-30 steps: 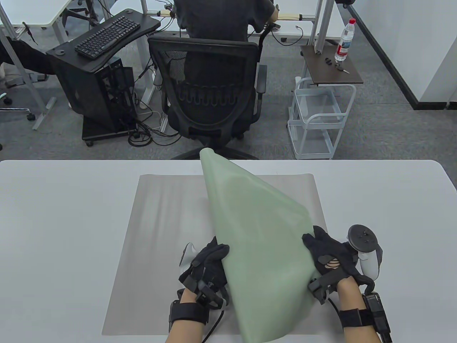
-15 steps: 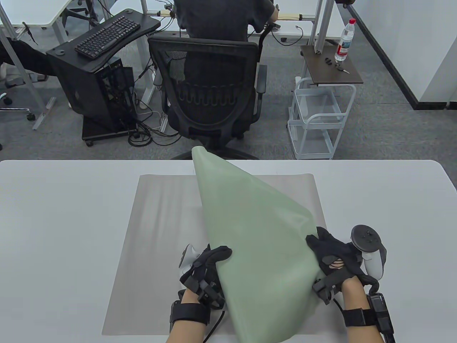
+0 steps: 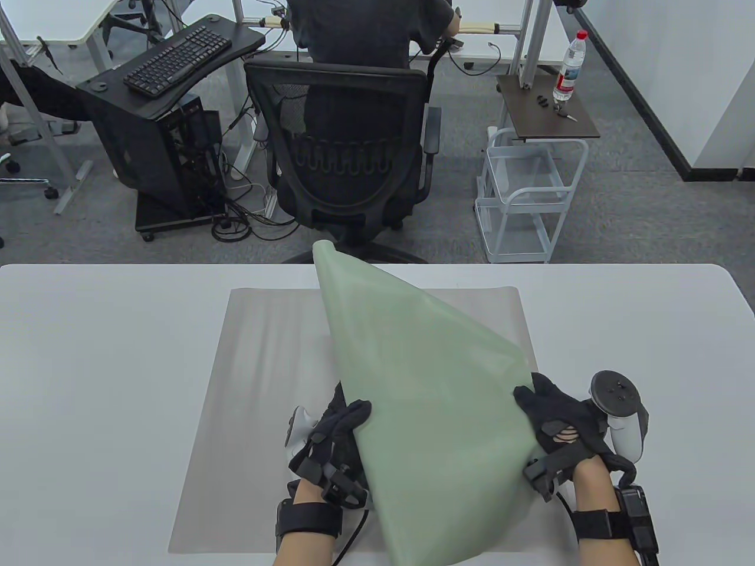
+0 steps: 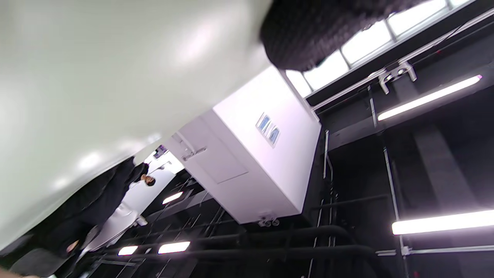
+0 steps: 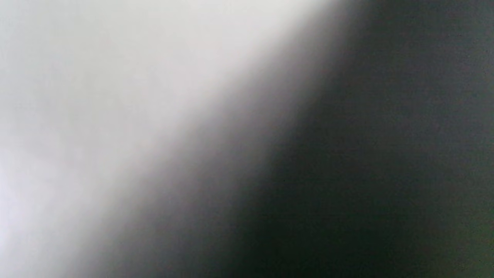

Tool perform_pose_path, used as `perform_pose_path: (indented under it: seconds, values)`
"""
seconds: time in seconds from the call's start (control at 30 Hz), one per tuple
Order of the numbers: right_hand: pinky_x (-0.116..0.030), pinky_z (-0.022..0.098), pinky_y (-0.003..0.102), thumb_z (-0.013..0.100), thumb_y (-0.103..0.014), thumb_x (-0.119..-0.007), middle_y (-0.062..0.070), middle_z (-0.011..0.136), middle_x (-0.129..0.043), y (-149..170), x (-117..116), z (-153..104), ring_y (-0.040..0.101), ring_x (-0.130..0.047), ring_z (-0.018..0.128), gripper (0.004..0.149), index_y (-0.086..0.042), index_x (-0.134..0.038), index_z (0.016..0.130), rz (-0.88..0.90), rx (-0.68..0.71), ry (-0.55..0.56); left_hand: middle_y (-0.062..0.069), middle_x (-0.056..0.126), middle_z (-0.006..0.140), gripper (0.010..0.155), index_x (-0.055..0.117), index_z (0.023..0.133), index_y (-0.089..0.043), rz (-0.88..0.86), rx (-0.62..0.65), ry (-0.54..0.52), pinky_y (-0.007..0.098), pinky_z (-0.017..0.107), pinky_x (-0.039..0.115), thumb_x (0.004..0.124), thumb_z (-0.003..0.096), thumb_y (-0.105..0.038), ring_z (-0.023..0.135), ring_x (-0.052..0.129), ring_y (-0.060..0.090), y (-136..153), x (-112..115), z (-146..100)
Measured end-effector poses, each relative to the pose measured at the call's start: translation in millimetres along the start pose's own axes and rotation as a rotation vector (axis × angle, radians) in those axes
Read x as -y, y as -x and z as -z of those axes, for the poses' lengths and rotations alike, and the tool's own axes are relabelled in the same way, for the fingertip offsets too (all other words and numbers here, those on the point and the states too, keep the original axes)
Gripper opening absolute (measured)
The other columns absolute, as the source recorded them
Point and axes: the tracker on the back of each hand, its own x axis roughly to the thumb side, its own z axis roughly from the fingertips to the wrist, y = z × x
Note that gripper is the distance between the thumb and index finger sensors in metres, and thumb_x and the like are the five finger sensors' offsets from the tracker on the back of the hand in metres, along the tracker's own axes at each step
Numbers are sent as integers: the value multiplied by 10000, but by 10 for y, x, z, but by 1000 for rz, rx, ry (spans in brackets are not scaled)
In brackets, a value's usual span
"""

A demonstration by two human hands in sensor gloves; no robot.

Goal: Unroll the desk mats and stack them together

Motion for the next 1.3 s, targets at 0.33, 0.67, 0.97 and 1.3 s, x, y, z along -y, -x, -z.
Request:
perform_pose_path:
  seconds: [0.33, 0.67, 0.97, 1.3]
  values:
    - [-861, 4, 235, 527, -356, -728, -34, 520, -976, -48, 172, -80, 96, -944, 57, 412, -238, -703, 921, -79, 10, 11, -70, 785, 853, 733, 442, 939, -271, 553, -185, -230, 361, 515, 912, 963, 441, -408, 600, 1010, 139, -236, 274, -70]
    - [-869, 3, 239, 527, -340, -730, -24, 517, -976, 174, 144, -10, 95, -956, 57, 436, -169, -688, 925, -134, -132, 62, -29, 728, 919, 822, 255, 993, -214, 1198, -357, -479, 383, 501, 919, 882, 481, -359, 621, 1026, 183, -583, 578, 377]
    - [-886, 35, 254, 529, -334, -725, -5, 551, -974, 202, 111, 2, 112, -980, 90, 502, -211, -608, 1001, -194, -129, 142, -11, 688, 935, 891, 175, 987, -187, 1518, -573, -631, 367, 498, 913, 873, 475, -400, 613, 1014, 166, -320, 421, 726]
    - [-906, 113, 294, 527, -312, -727, 25, 658, -975, 351, 145, 48, 145, -1005, 175, 537, -268, -546, 1031, -230, -222, 105, -16, 690, 938, 910, 167, 989, -194, 1576, -744, -686, 355, 500, 911, 869, 464, -437, 603, 1011, 148, -92, 255, 927]
